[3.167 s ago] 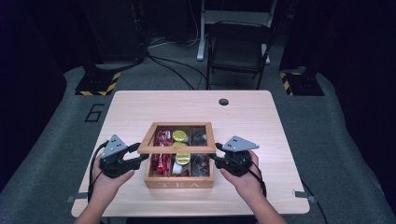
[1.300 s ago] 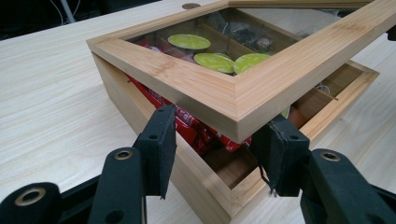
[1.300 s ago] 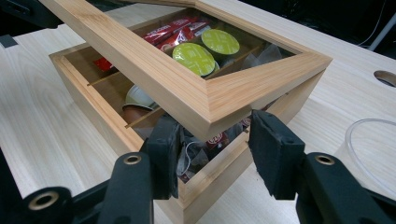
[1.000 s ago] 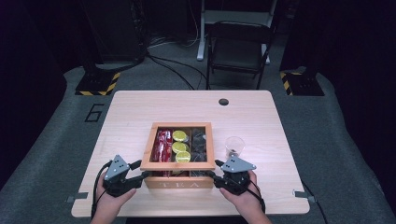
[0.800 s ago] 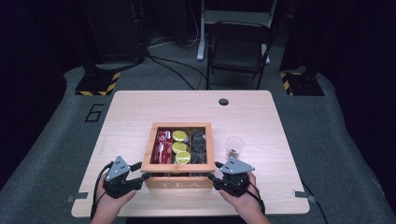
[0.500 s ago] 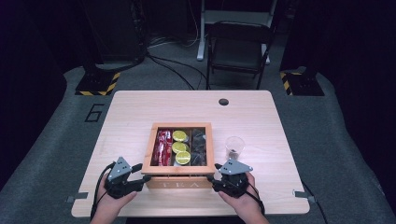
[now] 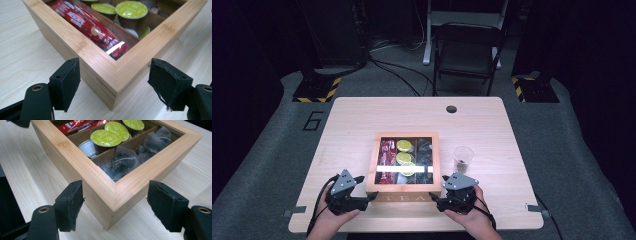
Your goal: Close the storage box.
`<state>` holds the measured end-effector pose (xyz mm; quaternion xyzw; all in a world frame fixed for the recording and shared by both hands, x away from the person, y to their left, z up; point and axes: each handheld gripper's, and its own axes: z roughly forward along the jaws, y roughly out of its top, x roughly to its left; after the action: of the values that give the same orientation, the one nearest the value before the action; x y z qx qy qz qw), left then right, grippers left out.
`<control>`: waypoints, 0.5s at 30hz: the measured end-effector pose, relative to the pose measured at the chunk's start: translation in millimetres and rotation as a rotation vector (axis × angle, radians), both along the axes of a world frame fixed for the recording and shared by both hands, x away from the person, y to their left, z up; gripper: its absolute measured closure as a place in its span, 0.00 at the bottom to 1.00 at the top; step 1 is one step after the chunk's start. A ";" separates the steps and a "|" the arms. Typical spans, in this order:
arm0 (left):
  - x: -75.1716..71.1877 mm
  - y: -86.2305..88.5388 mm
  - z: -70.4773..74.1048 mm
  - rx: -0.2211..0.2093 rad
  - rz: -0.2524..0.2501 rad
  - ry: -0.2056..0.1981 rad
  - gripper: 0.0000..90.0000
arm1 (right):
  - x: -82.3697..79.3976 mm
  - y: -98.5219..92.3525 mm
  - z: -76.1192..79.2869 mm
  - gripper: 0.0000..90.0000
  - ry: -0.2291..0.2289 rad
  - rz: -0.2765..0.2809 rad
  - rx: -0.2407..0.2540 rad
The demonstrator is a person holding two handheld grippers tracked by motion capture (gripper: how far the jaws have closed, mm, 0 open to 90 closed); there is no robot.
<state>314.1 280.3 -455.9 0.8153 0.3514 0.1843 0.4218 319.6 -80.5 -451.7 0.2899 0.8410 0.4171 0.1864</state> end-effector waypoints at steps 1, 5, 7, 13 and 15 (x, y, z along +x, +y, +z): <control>0.0 1.5 1.0 -0.008 0.000 0.000 0.29 | 1.0 -0.6 -0.5 0.32 -0.008 0.001 -0.003; 1.6 6.6 2.1 -0.022 0.008 0.004 0.29 | 1.5 -1.9 0.2 0.35 0.010 -0.023 0.021; 2.6 9.5 2.0 -0.032 0.016 0.010 0.29 | 2.4 -3.2 1.3 0.36 0.002 -0.018 0.031; 6.0 20.6 2.8 -0.080 0.043 0.020 0.31 | 5.4 -12.6 6.2 0.40 0.002 -0.029 0.068; 6.9 24.6 3.7 -0.086 0.052 0.017 0.32 | 6.6 -16.5 6.4 0.40 0.008 -0.043 0.080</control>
<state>321.0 304.8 -452.2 0.7886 0.3836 0.1729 0.4484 326.1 -97.0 -445.3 0.3170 0.8178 0.4452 0.1802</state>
